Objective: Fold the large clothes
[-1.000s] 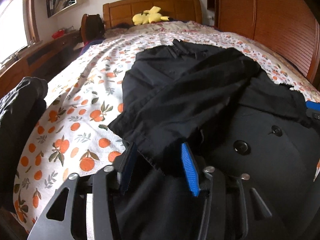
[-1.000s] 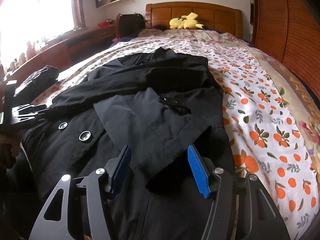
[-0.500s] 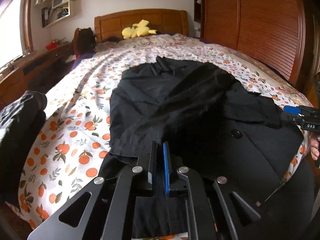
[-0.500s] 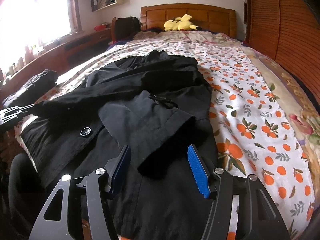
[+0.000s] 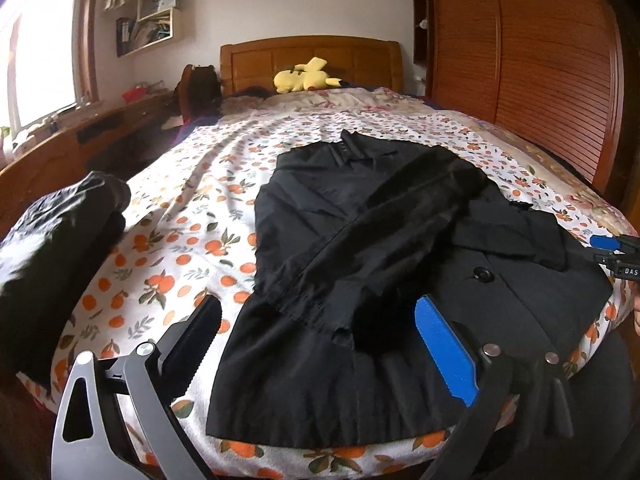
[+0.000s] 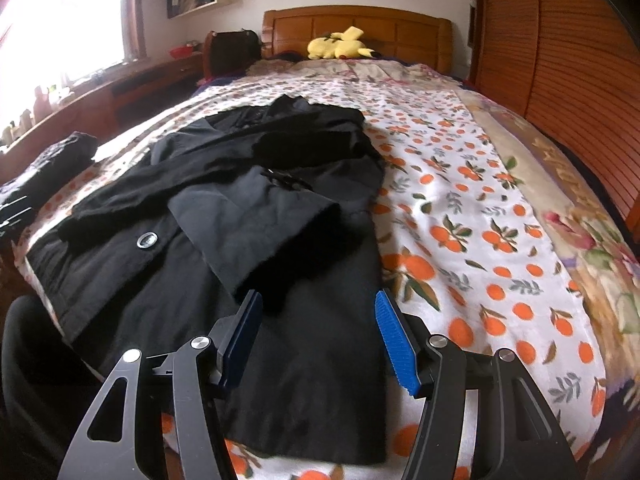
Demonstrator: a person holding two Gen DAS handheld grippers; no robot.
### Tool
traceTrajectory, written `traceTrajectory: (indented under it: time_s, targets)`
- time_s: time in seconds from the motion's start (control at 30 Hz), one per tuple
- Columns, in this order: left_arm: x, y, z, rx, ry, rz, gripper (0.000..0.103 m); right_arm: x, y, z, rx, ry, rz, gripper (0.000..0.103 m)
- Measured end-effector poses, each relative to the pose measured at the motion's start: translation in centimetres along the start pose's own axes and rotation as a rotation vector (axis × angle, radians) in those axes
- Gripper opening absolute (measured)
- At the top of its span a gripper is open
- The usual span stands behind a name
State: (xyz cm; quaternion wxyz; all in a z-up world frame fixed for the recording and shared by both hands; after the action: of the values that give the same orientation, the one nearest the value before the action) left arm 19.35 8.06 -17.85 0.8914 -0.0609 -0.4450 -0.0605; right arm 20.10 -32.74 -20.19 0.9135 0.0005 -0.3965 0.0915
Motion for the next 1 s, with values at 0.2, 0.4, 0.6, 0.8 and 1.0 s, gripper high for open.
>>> traceTrajectory:
  time_s: [0.2,0.4,0.6,0.8,1.0]
  targets:
    - [-1.1,1.2,-0.1,0.021,0.018,0.012,0.098,-1.4,-0.8,-0.4,-0.023,0.038,-0.006,0.056]
    - [-2.6,2.7,-0.5,0.043,0.042,0.03,0.098,-2.4,-1.0,-0.5,-0.036,0.067,0.003,0.057]
    - [-3.9,4.0,-0.8,0.065,0.066,0.053,0.098,-3.0,-0.9,-0.6,-0.038,0.085,0.019,0.064]
    - [-5.0,5.5,-1.0,0.089,0.089,0.07,0.098,-3.0,0.4,-0.6,-0.004,0.092,0.035,0.047]
    - [-6.0,6.6,-0.9,0.098,0.107,0.09,0.098,-2.7,1.2,-0.4,0.0,0.085,0.054,0.046]
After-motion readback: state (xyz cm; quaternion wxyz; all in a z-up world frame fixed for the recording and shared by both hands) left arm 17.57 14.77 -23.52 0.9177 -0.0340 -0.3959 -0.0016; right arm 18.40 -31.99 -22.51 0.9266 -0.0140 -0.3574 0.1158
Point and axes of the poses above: each gripper's, at about its wrist camera, not at the fingertips, and z roughly against the way its jaws point, y to its left, x to its top, the point moved 6 cm from there along -z, roughly the way its jaws point, and after that the axes turned 8 degrees about -x, right-handed, at the moved point
